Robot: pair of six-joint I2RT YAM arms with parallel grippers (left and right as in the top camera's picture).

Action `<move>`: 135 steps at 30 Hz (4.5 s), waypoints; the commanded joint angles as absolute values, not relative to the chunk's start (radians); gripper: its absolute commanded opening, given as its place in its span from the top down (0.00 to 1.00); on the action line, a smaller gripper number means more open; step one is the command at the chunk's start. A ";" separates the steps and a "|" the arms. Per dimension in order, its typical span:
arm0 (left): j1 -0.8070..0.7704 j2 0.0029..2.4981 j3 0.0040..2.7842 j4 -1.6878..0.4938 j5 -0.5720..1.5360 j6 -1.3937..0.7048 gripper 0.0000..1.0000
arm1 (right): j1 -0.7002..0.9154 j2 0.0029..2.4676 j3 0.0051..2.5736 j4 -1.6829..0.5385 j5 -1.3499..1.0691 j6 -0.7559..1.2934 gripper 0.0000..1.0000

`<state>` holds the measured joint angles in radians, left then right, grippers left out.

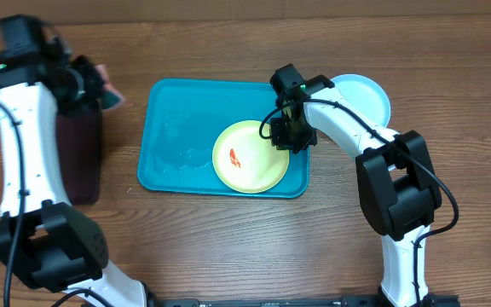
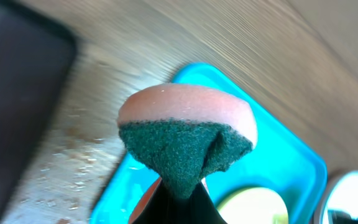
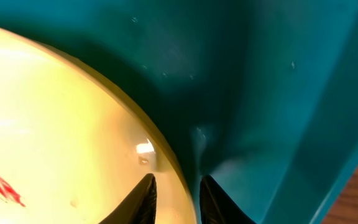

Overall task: Clean dirty plates on tray and stack at the side
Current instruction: 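Bring the sponge in the left gripper onto the yellow plate, then scrub the yellow plate with the sponge in the left gripper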

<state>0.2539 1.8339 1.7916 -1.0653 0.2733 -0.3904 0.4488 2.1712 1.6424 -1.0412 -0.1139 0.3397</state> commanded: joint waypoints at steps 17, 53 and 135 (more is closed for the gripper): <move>-0.108 1.844 1.738 -1.013 0.303 -0.336 0.96 | 0.450 2.157 1.525 -0.949 -0.137 0.498 0.96; -0.351 1.919 1.330 -0.631 0.095 -0.540 0.96 | 0.630 2.157 1.476 -0.729 0.074 0.599 0.96; 0.055 1.946 1.800 -1.155 -0.350 -0.525 0.96 | 0.635 2.133 1.619 -0.827 -0.009 0.485 0.96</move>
<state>-0.0341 2.0098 1.7679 -1.1381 -0.3050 -0.4458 0.6365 2.1284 1.5505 -0.7975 -0.0078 0.5308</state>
